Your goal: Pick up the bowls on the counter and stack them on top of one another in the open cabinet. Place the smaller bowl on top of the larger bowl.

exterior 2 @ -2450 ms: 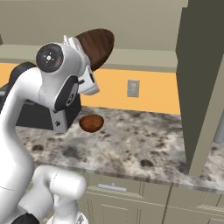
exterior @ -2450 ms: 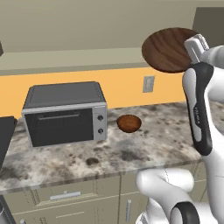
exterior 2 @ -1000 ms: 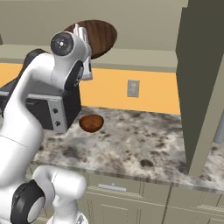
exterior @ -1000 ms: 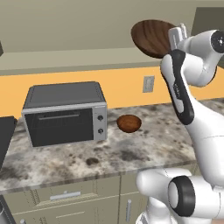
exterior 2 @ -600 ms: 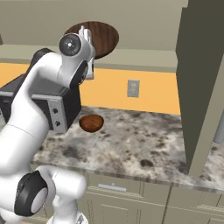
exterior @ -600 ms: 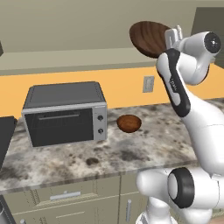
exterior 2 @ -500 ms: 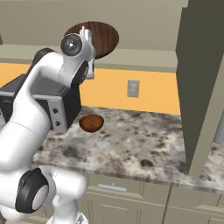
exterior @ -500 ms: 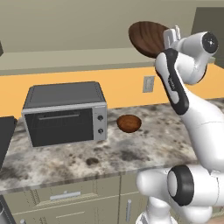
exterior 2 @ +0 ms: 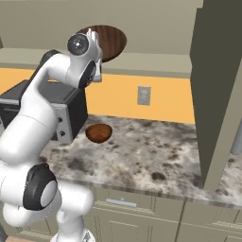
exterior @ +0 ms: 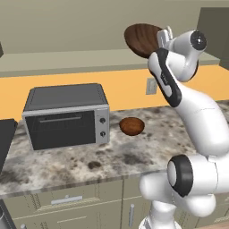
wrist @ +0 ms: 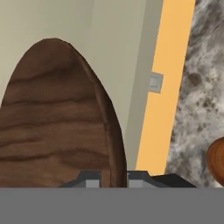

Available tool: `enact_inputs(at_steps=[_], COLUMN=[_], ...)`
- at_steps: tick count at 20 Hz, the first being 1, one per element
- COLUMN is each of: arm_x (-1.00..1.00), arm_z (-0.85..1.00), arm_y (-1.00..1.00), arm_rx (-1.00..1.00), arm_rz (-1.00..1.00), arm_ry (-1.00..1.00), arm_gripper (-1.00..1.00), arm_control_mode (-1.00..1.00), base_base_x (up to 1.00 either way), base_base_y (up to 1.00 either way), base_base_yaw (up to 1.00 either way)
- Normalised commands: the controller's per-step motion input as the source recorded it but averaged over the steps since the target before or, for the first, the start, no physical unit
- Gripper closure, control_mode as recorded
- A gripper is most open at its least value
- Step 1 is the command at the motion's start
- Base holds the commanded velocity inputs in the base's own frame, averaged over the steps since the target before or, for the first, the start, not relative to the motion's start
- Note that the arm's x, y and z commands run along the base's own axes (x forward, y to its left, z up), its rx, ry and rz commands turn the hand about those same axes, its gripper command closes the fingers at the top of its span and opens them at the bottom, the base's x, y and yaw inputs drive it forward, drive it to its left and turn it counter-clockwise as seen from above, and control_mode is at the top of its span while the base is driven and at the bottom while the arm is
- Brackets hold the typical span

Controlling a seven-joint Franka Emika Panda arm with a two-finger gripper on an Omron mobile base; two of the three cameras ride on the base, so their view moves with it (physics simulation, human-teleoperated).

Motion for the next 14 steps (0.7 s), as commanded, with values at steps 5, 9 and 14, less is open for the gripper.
enact_inputs(at_steps=[5, 9, 14], arm_x=[0.36, 0.29, 0.18], arm_z=[-0.02, -0.01, -0.04], arm_y=[0.07, 0.03, 0.01], arm_rx=[-0.01, 0.0, 0.0], arm_rz=[0.0, 0.0, 0.0], arm_ry=[0.05, 0.02, 0.0], arm_gripper=[1.0, 1.0, 1.0], arm_control_mode=[-1.0, -1.0, -1.0], base_base_x=[0.0, 0.0, 0.0], base_base_y=[0.0, 0.0, 0.0], base_base_yaw=[0.0, 0.0, 0.0])
